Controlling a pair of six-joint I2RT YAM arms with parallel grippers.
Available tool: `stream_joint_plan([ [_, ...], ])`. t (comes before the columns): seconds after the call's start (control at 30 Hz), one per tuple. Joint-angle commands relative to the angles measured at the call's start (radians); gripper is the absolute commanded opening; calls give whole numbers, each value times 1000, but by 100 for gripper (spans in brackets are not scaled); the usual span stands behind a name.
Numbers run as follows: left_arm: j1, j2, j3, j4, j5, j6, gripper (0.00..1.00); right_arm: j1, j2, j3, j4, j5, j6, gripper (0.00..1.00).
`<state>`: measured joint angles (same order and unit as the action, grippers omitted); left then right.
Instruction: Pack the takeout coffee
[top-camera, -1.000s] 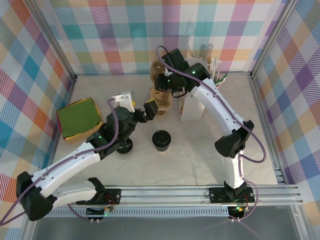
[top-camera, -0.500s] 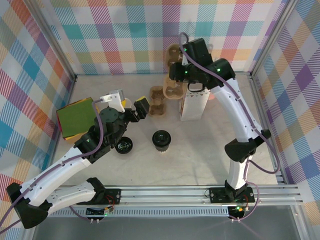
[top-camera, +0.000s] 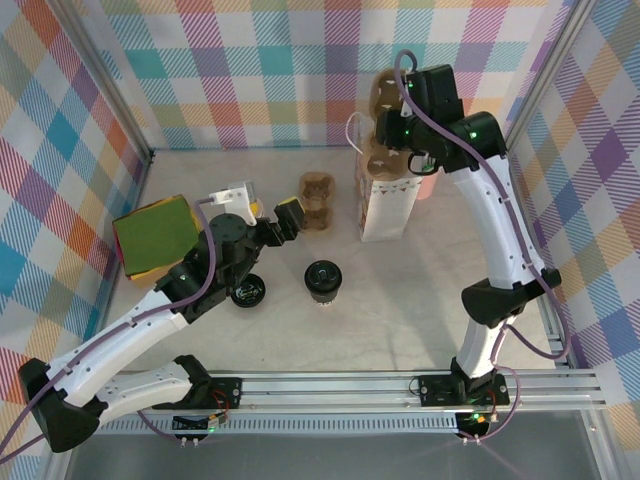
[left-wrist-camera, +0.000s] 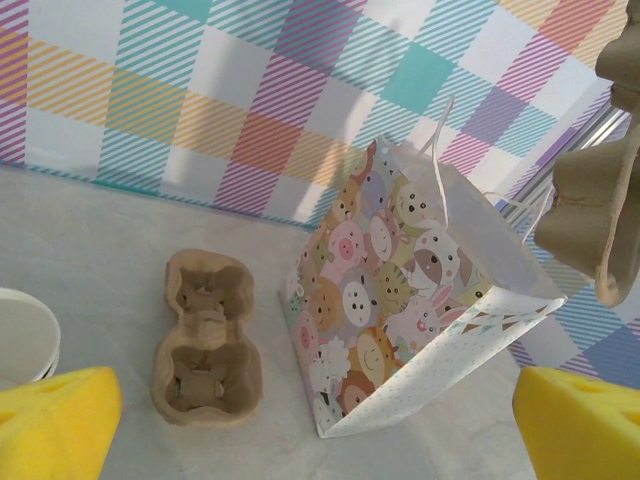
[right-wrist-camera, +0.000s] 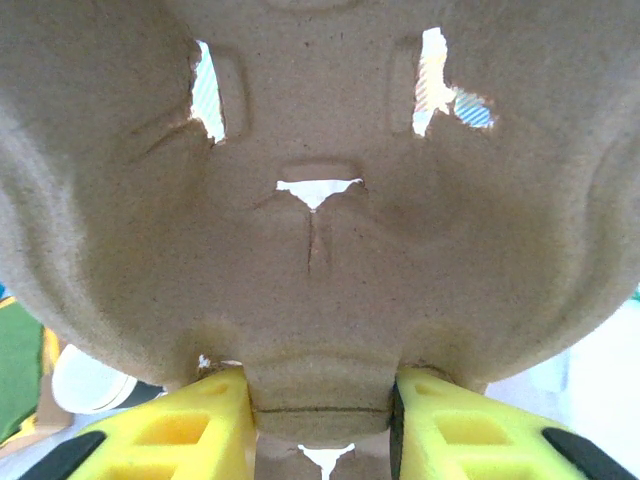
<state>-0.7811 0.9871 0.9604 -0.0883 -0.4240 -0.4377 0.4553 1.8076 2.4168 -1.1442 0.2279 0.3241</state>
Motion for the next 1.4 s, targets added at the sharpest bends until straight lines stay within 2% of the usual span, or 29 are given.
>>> stream_joint_plan([
  [0.0, 8, 4, 6, -14, 28, -26, 100, -25, 27, 16, 39, 33, -55, 35],
  [0.5, 8, -23, -24, -54, 56, -62, 100, -65, 202, 88, 80, 106, -151, 35],
  [1.37, 8, -53, -68, -38, 46, -67, 100, -84, 272, 39, -94, 37, -82, 38],
])
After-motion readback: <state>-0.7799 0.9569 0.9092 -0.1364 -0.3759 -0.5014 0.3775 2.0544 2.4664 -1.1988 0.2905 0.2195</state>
